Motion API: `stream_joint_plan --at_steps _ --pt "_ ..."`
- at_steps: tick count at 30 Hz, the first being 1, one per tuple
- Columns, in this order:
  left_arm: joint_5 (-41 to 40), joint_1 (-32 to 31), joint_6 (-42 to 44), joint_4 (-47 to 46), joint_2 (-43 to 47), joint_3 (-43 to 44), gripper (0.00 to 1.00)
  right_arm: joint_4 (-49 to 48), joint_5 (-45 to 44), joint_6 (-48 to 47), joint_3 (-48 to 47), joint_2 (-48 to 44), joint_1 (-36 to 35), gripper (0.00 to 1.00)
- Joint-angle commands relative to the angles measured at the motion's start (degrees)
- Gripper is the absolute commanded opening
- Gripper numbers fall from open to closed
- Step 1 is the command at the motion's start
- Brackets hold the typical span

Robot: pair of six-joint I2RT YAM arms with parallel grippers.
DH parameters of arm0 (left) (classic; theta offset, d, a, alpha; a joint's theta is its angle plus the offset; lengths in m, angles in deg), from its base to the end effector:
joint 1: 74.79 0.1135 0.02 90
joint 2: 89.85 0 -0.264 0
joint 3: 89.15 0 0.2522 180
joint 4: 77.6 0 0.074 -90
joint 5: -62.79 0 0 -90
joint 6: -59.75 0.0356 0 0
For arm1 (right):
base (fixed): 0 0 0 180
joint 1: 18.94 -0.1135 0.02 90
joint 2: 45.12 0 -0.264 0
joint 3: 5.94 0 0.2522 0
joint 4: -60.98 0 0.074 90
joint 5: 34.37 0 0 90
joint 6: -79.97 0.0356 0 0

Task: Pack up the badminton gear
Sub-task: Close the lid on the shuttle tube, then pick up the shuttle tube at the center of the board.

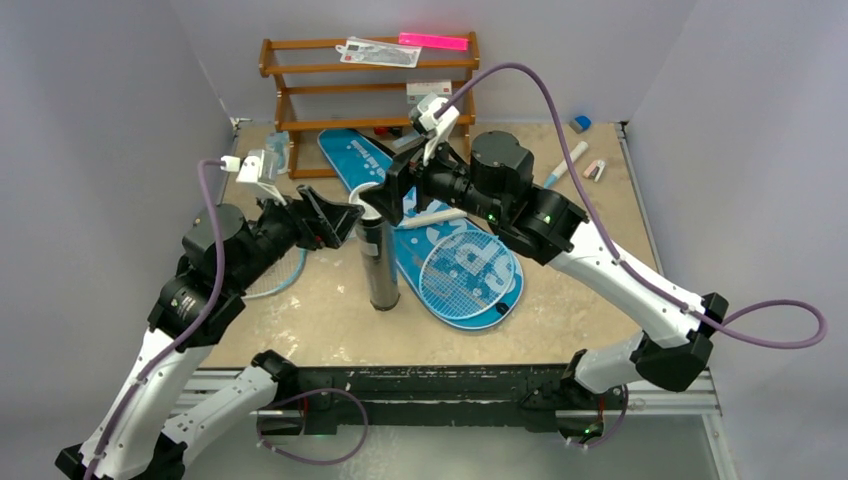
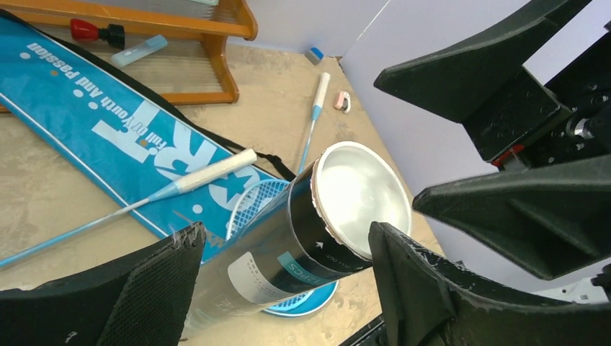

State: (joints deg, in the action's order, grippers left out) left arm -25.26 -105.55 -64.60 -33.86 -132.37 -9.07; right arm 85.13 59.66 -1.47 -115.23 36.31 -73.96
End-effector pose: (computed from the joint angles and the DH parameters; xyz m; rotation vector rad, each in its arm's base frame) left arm 0.1148 -0.0697 0.4339 -0.0282 1.7567 -0.8737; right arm 0.1773 0.2578 0.4995 -0.6776 1.4283 0.9352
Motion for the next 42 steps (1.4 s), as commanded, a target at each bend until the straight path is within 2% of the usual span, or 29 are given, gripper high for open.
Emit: stream_joint_plan --at_steps 1,6,10,18,22,28,35,42 --pt "0.5 0.2 4.3 4.7 -1.6 4.1 0.82 -3.1 0.8 -2.2 3.2 -4.4 -0.2 0.97" --pt "-0.4 0.1 5.1 5.5 -2.2 6.7 0.82 -3.4 1.3 -2.9 6.5 -7.0 -0.1 0.97" --pt "-1.1 0.1 5.2 4.6 -0.9 6.7 0.83 -6.4 6.9 -5.4 13.0 -10.3 -0.2 0.99" --pt "-1.4 0.1 6.4 2.8 -1.8 12.1 0.84 -18.6 12.8 -10.2 29.4 -15.4 -0.1 0.99" --pt "-1.9 0.1 7.5 2.0 -1.5 13.7 0.83 -27.1 9.8 -7.6 39.6 -16.0 -0.1 0.99" --pt "-6.2 0.1 9.0 -0.2 3.2 8.9 0.83 -39.6 4.0 1.2 47.5 -11.9 -0.3 0.99" --pt "-17.1 0.2 12.3 2.6 12.0 3.5 0.83 -51.4 4.5 1.5 52.3 -6.5 -0.4 0.99" --pt "-24.8 0.2 11.9 3.7 21.5 -3.1 0.83 -57.3 5.6 0.0 53.3 -1.8 -1.0 0.99"
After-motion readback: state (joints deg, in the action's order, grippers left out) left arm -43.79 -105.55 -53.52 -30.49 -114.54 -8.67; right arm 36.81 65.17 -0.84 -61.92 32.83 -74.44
